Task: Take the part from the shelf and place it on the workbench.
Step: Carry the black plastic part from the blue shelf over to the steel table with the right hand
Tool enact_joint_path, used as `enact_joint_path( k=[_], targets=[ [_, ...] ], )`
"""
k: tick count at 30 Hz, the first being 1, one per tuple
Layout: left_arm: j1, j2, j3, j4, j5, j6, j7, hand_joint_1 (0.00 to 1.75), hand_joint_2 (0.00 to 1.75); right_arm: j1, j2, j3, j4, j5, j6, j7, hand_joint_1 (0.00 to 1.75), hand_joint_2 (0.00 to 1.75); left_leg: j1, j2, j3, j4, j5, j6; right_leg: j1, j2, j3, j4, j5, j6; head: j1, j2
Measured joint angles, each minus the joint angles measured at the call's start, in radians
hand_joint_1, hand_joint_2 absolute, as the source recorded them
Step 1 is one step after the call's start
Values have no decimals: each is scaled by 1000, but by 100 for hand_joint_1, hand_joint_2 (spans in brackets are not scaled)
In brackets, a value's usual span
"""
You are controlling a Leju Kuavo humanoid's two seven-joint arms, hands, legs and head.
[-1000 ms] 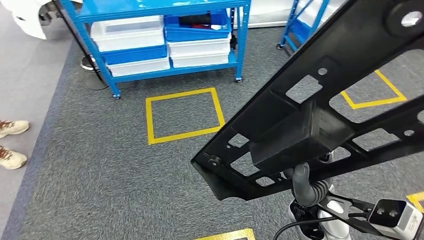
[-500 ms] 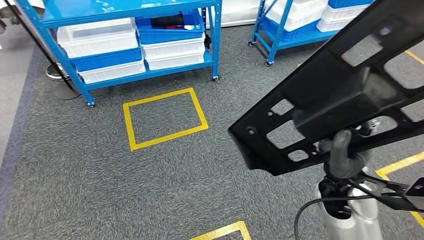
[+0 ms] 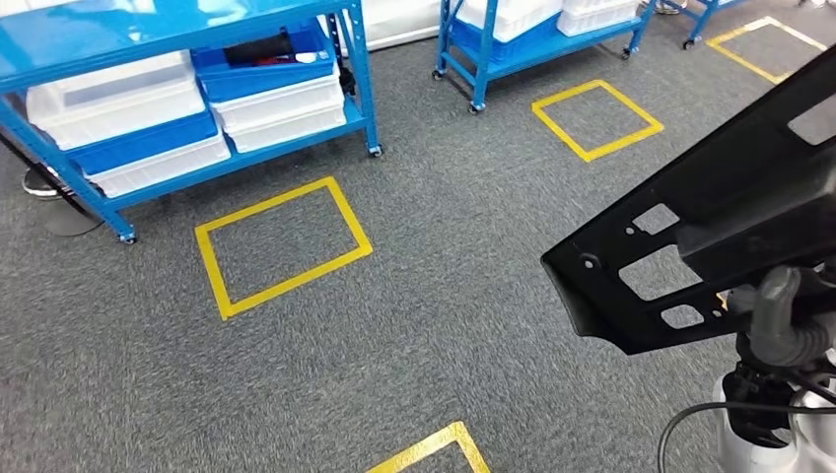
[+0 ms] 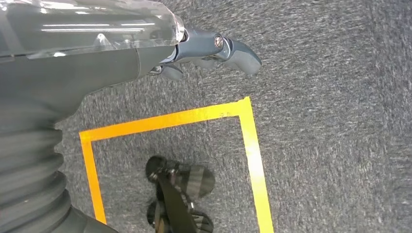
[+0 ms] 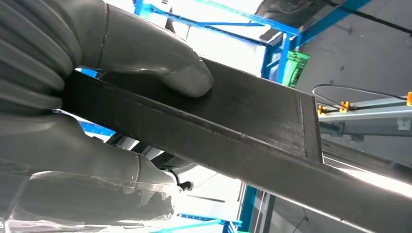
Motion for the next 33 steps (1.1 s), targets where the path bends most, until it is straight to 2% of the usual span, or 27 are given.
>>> enact_joint_path(
  k=[1,2,3,4,5,7,8,9,11,12,14,15,16,17,18,19,20,21,23,24,26,27,29,31,32,33],
  targets=[
    [1,0,0,0,-1,0,2,0,175,4,5,2,-6,10,3,2,175,175,0,-12,-33,72,-32,-1,1,10,-1,0,0,-3,0,0],
    [3,0,0,0,-1,1,3,0,175,8,10,3,-12,17,4,3,175,175,0,-16,-62,132,-52,-2,2,21,-1,1,0,-5,0,0],
    [4,1,0,0,-1,1,5,0,175,12,13,5,-16,21,4,4,175,175,0,-18,-77,161,-53,-1,4,32,-1,1,1,-5,0,0],
    [4,1,0,0,-1,1,6,0,175,16,16,6,-19,25,7,4,175,175,0,-19,-74,149,-33,1,5,44,0,3,1,-5,0,0],
    [4,1,0,0,-1,3,8,0,175,18,18,8,-23,30,11,4,175,175,0,-23,-51,97,3,5,6,55,1,4,0,-5,0,0],
    [3,1,0,0,-1,12,13,0,175,22,23,19,-29,45,24,-3,175,175,0,-57,12,-49,71,16,7,78,0,7,0,-3,0,0],
    [3,1,0,0,-1,16,15,0,175,24,27,28,-31,54,31,-9,175,175,0,-72,34,-98,87,20,6,89,-2,9,1,0,0,0],
    [3,0,0,0,-1,20,16,0,175,27,31,37,-31,62,38,-15,175,175,-1,-82,45,-125,91,24,4,99,-5,10,2,5,0,0],
    [-1,-2,0,1,-2,23,18,0,175,28,36,52,-29,69,50,-25,175,175,-2,-70,49,-134,92,30,2,118,-11,8,7,18,0,0],
    [-4,-4,-1,1,-3,22,18,0,175,29,37,56,-28,67,54,-30,175,175,0,-60,52,-140,96,35,3,113,-13,10,6,24,0,0],
    [-7,-8,-3,1,-5,12,15,0,175,26,36,58,-23,57,58,-42,175,175,5,-40,58,-153,106,46,5,68,-37,58,-26,35,0,0],
    [-7,-8,-4,1,-7,6,14,0,175,26,35,58,-20,50,61,-48,175,175,4,-30,58,-155,107,50,2,39,-63,112,-56,40,0,0],
    [-5,-8,-5,2,-9,0,12,0,175,28,35,57,-17,43,66,-53,175,175,4,-20,58,-155,107,52,-1,20,-95,179,-88,45,0,0],
    [-4,-8,-7,2,-12,-4,10,0,175,31,35,55,-13,36,71,-57,175,175,3,-9,58,-155,106,52,-5,12,-125,239,-109,50,0,0],
    [-2,-8,-8,2,-15,-6,8,0,175,35,35,53,-10,31,77,-59,175,175,3,2,58,-154,104,51,-9,8,-143,274,-115,54,0,0],
    [-2,-8,-11,2,-16,-7,6,0,175,37,35,51,-7,27,82,-60,175,175,3,13,59,-153,102,49,-12,4,-142,271,-102,58,0,0],
    [-3,-8,-13,2,-16,-8,3,0,175,38,35,48,-5,25,85,-60,175,175,3,24,61,-152,99,47,-15,-2,-119,227,-73,61,0,0],
    [-3,-8,-16,2,-16,-8,-1,0,175,38,35,46,-4,25,86,-59,175,175,3,33,64,-150,96,42,-17,-19,-82,157,-39,62,0,0],
    [-4,-7,-19,2,-16,-3,-15,0,175,36,36,44,-2,30,82,-52,175,175,-2,49,69,-144,86,30,-13,-54,-21,43,0,54,0,0],
    [-5,-7,-20,2,-16,1,-23,0,175,36,37,43,-1,35,78,-49,175,175,-4,57,72,-142,82,24,-11,-63,-9,19,3,47,0,0],
    [-6,-6,-22,2,-16,11,-35,0,175,36,41,43,2,43,71,-45,175,175,-6,74,77,-143,77,13,-7,-46,-12,15,1,31,0,0],
    [-8,-7,-23,2,-18,15,-41,0,175,36,43,43,3,45,66,-43,175,175,-3,73,78,-140,71,7,-7,-37,-12,14,2,25,0,0],
    [-10,-7,-24,2,-22,21,-51,0,175,32,48,43,5,49,54,-34,175,175,2,42,62,-94,35,-2,-9,-18,-12,9,6,10,0,0],
    [-9,-7,-24,2,-25,24,-56,0,175,27,55,43,10,49,44,-23,175,175,4,-2,7,28,-31,-4,-7,0,-13,8,8,0,0,0],
    [-7,-6,-24,2,-26,24,-59,0,175,26,58,43,15,49,40,-19,175,175,4,-12,-26,96,-58,-4,-5,10,-13,8,8,-2,0,0],
    [-6,-6,-24,2,-27,25,-61,0,175,25,60,43,21,49,37,-17,175,175,4,-16,-51,143,-69,-3,-2,22,-14,9,8,-3,0,0]
  ],
)
